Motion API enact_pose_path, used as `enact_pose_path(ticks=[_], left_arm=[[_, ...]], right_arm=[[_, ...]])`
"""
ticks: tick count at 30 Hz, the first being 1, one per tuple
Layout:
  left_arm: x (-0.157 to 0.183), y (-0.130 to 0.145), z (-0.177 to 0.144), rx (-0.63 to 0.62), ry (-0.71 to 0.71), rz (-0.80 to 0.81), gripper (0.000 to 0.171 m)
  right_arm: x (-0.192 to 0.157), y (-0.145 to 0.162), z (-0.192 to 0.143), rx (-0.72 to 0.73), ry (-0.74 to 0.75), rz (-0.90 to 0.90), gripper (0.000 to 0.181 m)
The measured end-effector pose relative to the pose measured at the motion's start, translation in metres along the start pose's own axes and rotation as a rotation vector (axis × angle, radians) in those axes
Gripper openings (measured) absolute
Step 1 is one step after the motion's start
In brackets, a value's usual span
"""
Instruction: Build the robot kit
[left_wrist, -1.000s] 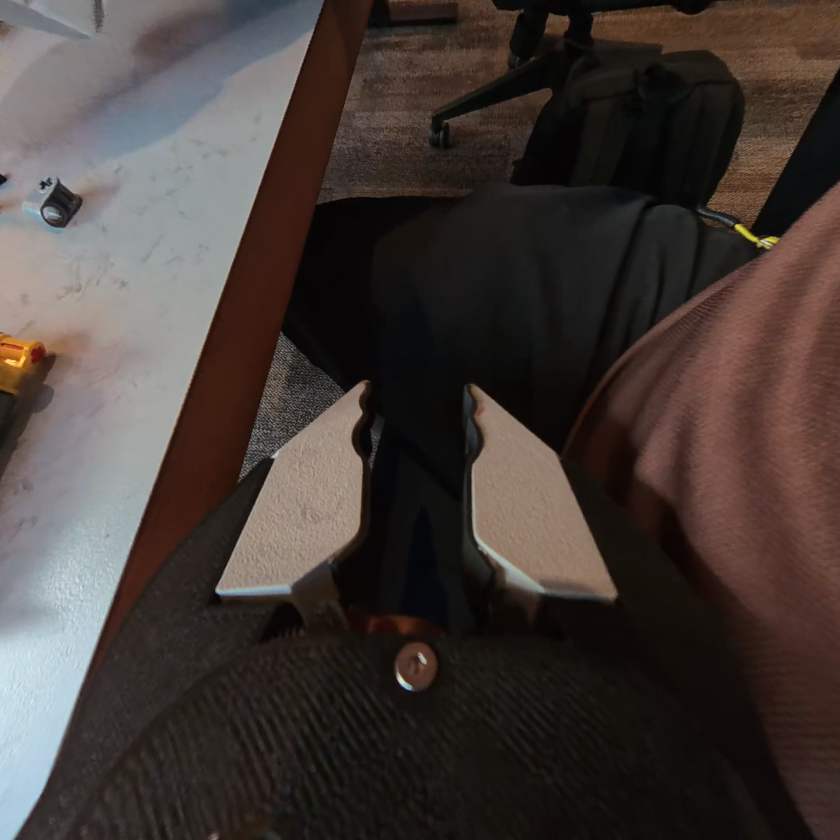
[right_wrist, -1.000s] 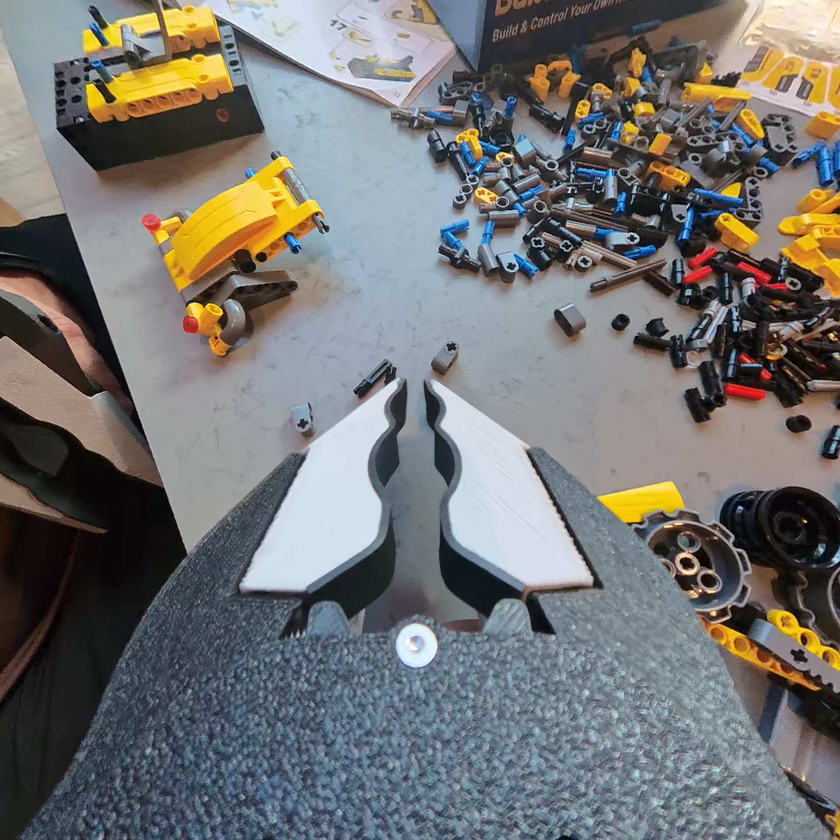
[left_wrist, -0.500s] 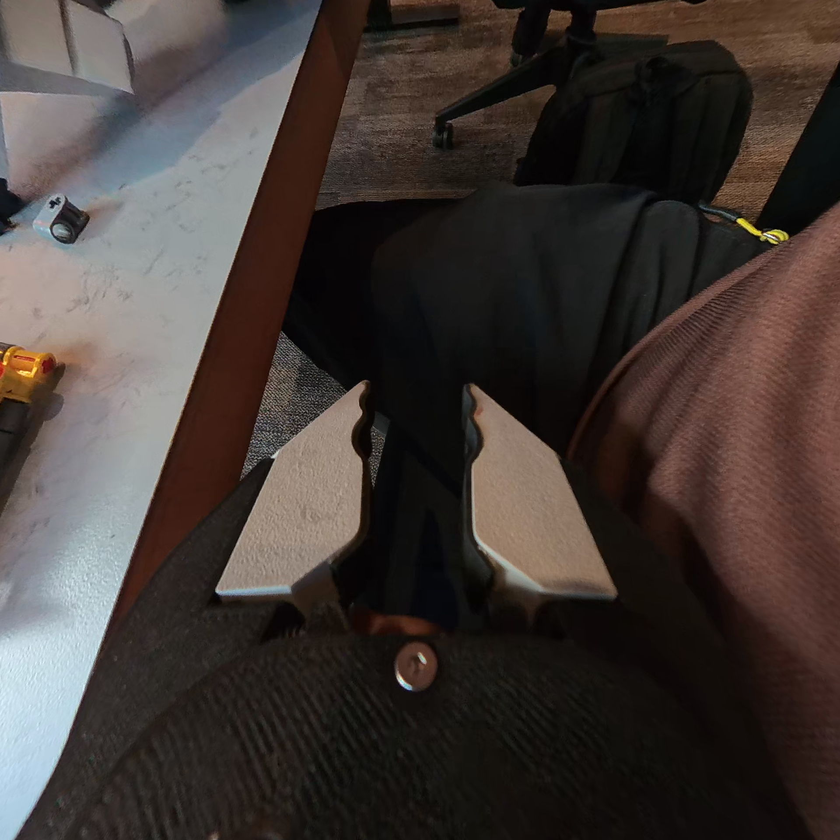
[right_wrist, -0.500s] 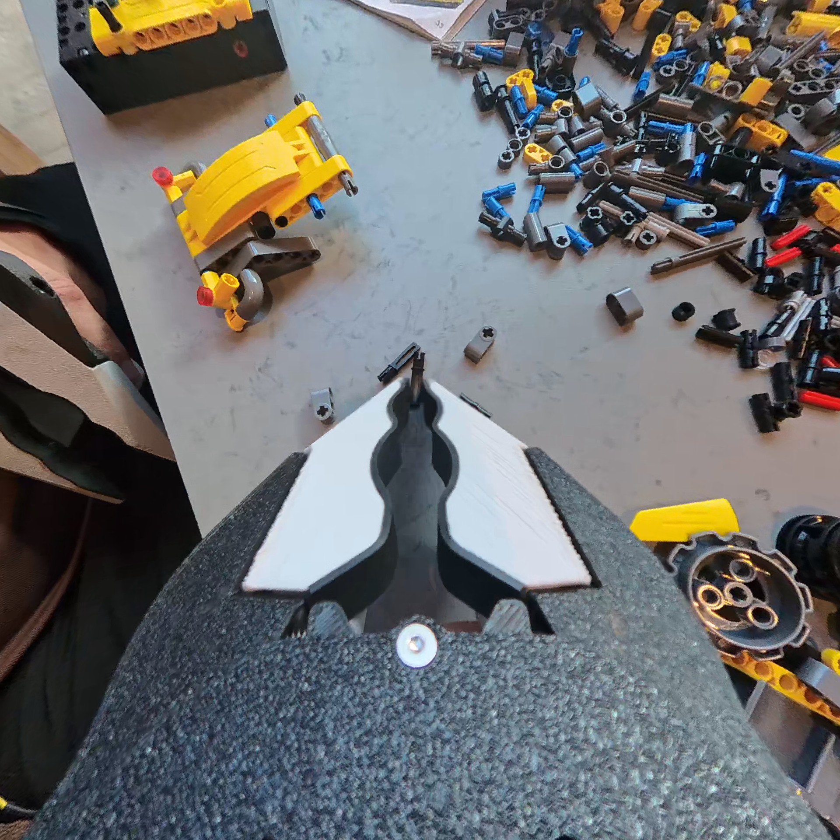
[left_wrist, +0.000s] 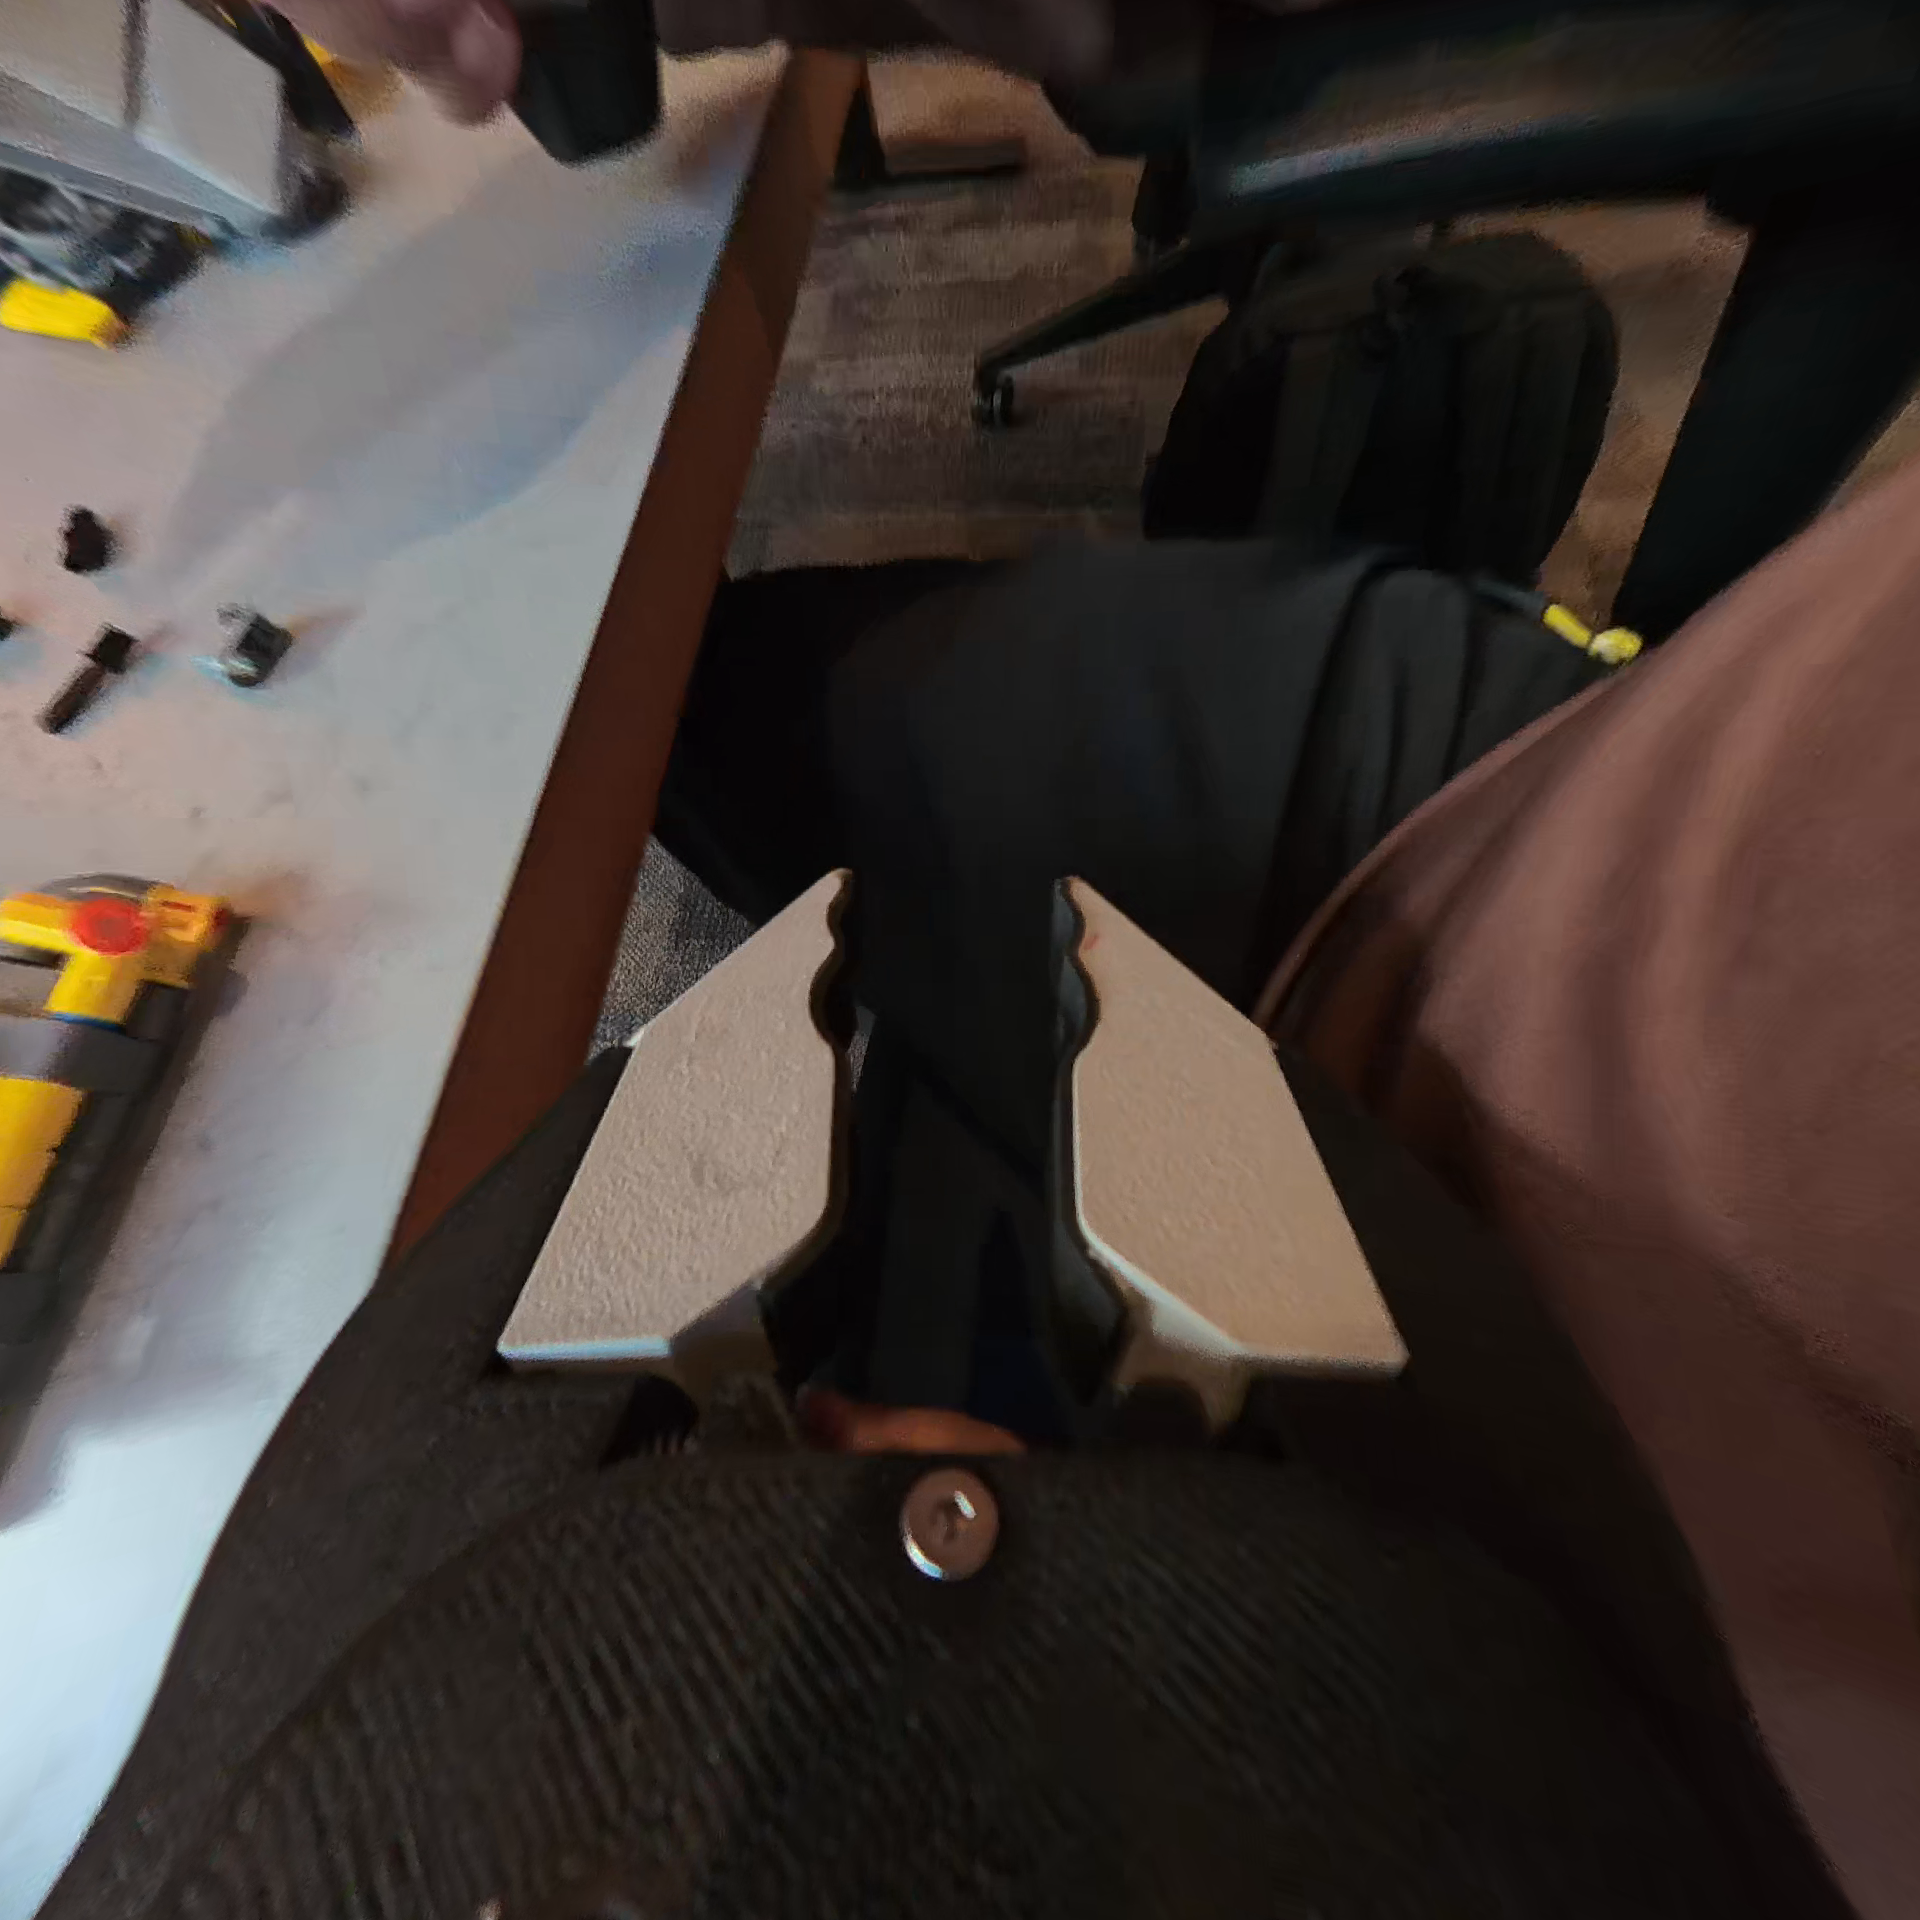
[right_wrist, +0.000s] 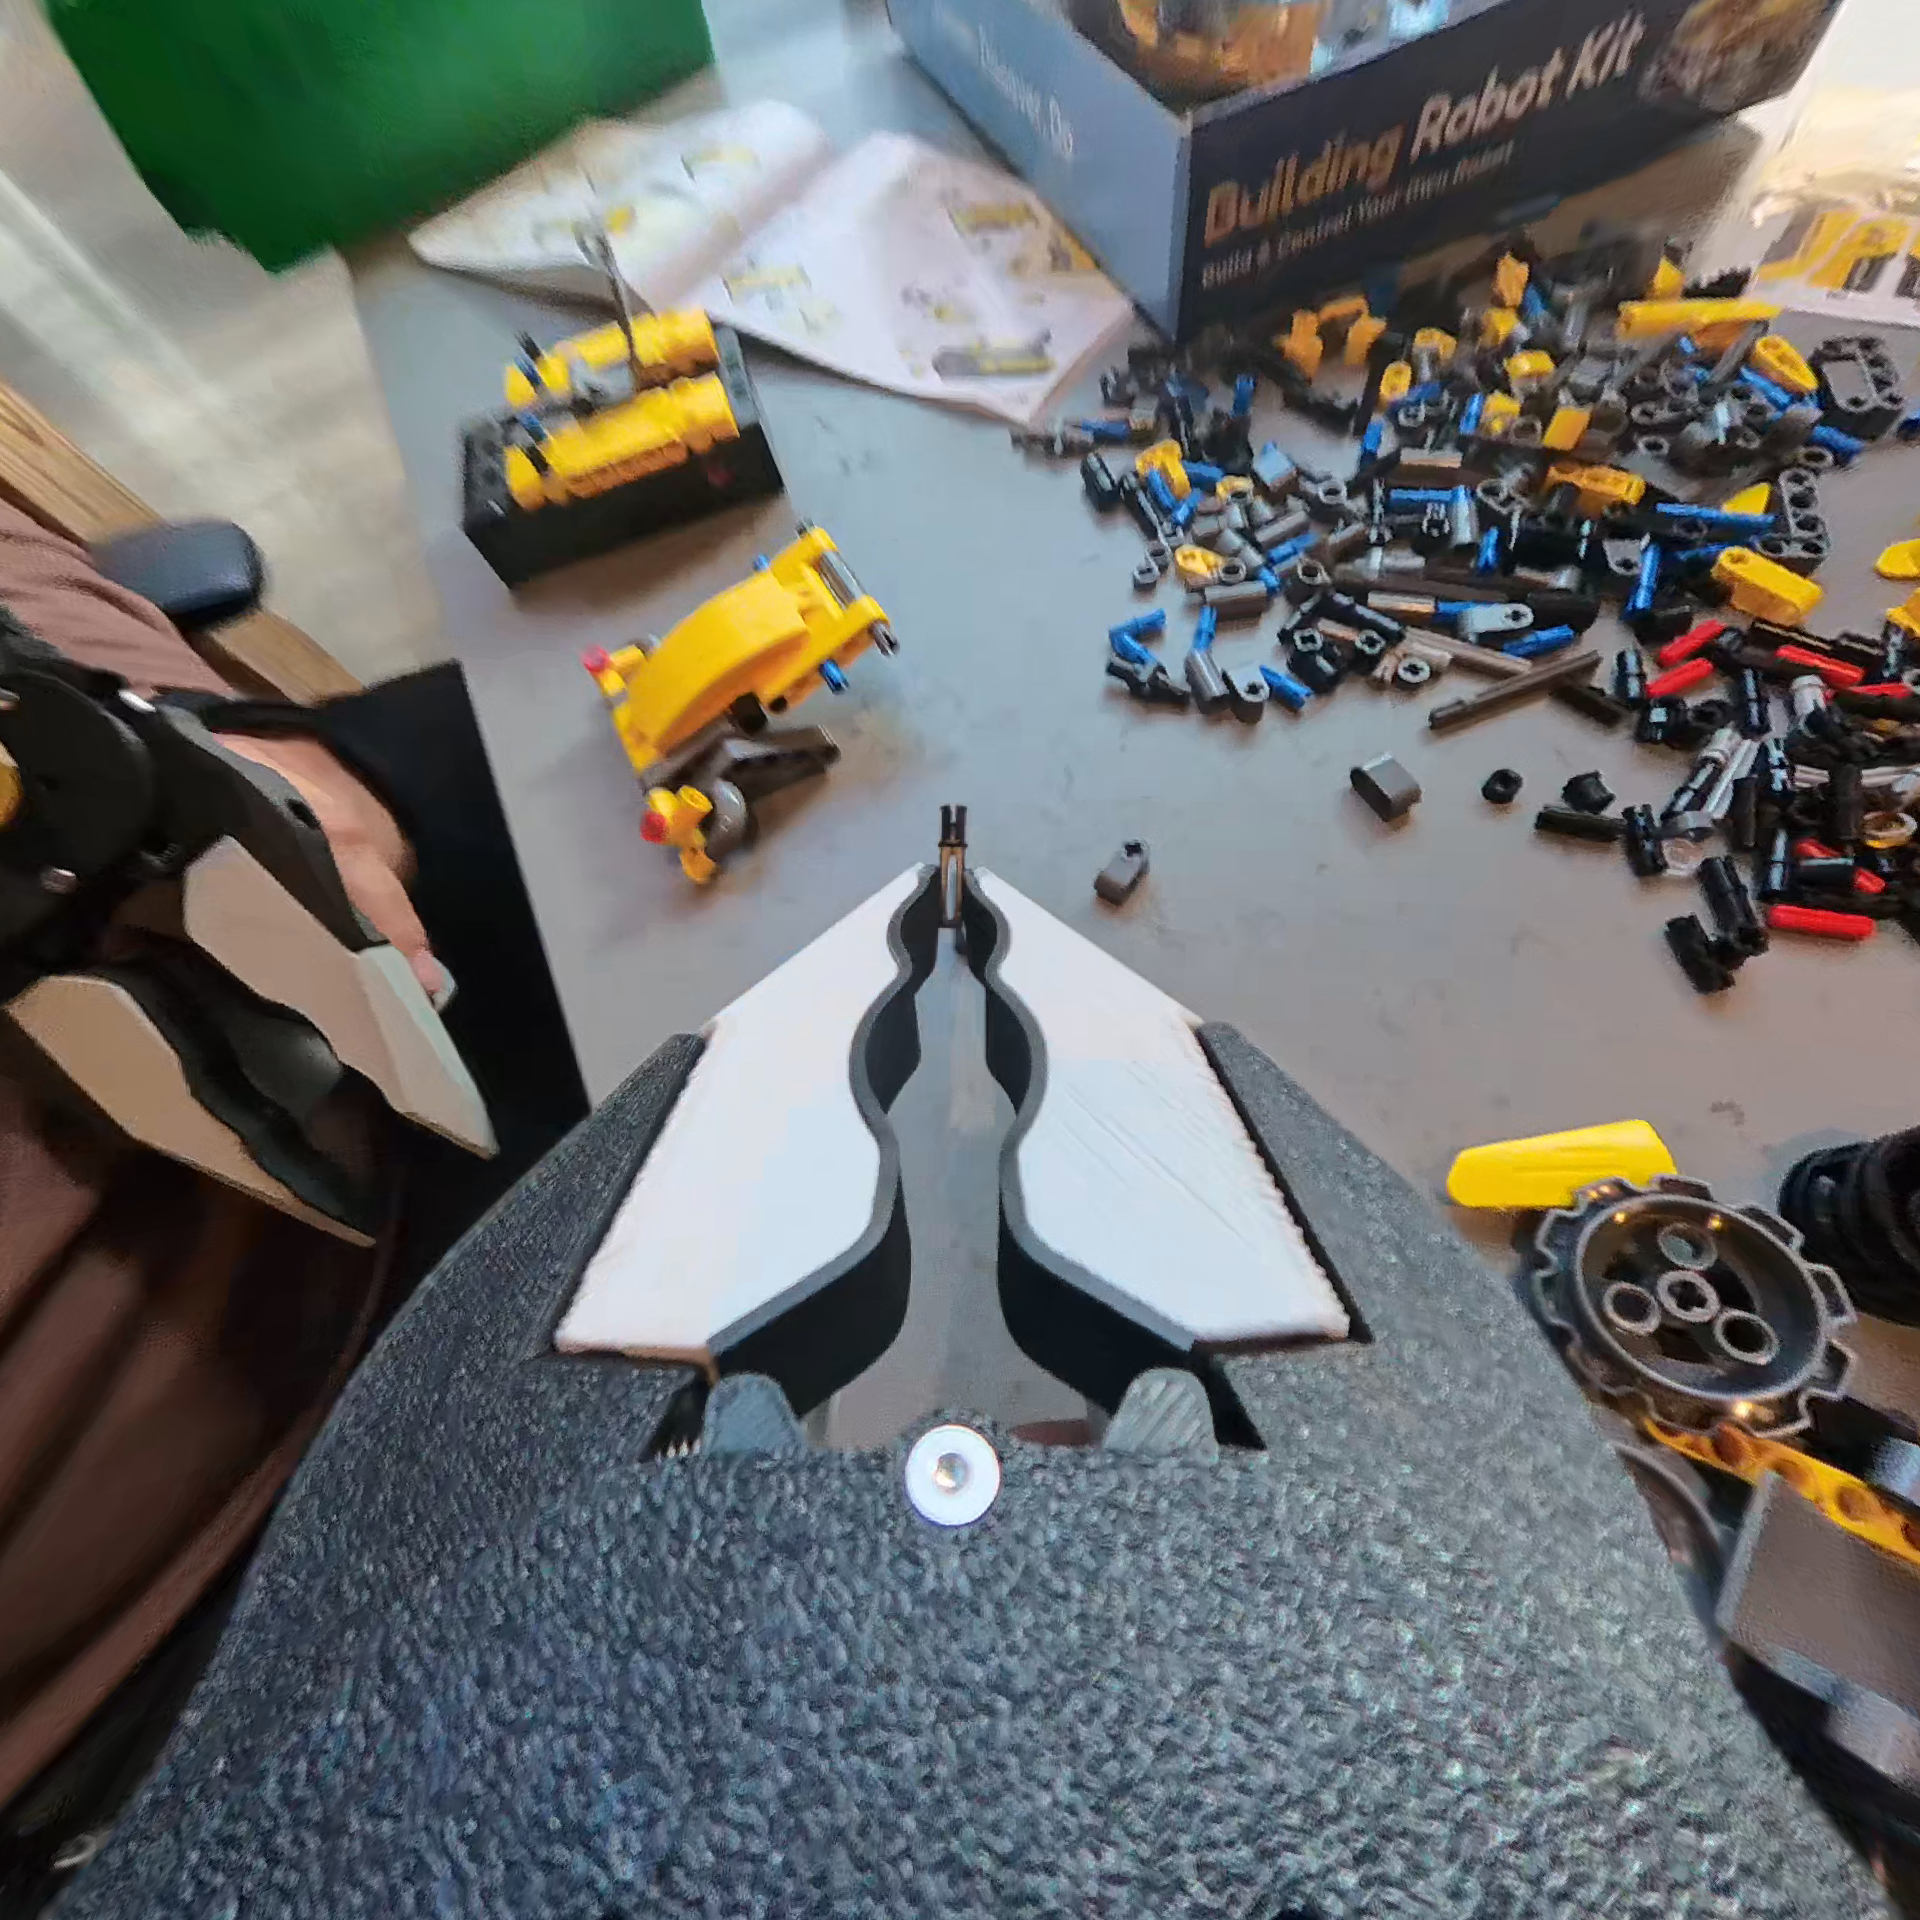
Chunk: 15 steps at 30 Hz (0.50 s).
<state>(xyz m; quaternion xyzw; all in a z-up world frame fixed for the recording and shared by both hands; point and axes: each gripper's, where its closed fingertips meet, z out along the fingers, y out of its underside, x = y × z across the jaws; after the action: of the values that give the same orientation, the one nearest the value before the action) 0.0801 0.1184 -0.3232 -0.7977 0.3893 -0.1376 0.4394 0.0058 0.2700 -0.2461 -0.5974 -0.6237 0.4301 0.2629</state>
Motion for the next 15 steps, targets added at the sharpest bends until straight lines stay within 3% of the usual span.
enact_pose_path(ticks=[4,8,11,15], left_arm=[[-0.022,-0.041,-0.031,0.076,-0.04,-0.072,0.033],[-0.093,-0.077,-0.07,0.195,-0.204,-0.246,0.03],[-0.13,-0.078,-0.08,0.242,-0.217,-0.424,0.023],[-0.14,-0.08,-0.075,0.271,-0.129,-0.549,0.027]], right_arm=[[-0.016,-0.023,-0.01,0.129,-0.066,0.015,0.001],[-0.038,-0.044,-0.017,0.225,-0.135,-0.019,0.0],[-0.049,-0.052,-0.019,0.256,-0.122,-0.091,0.0],[-0.057,-0.05,-0.012,0.217,-0.022,-0.246,0.0]])
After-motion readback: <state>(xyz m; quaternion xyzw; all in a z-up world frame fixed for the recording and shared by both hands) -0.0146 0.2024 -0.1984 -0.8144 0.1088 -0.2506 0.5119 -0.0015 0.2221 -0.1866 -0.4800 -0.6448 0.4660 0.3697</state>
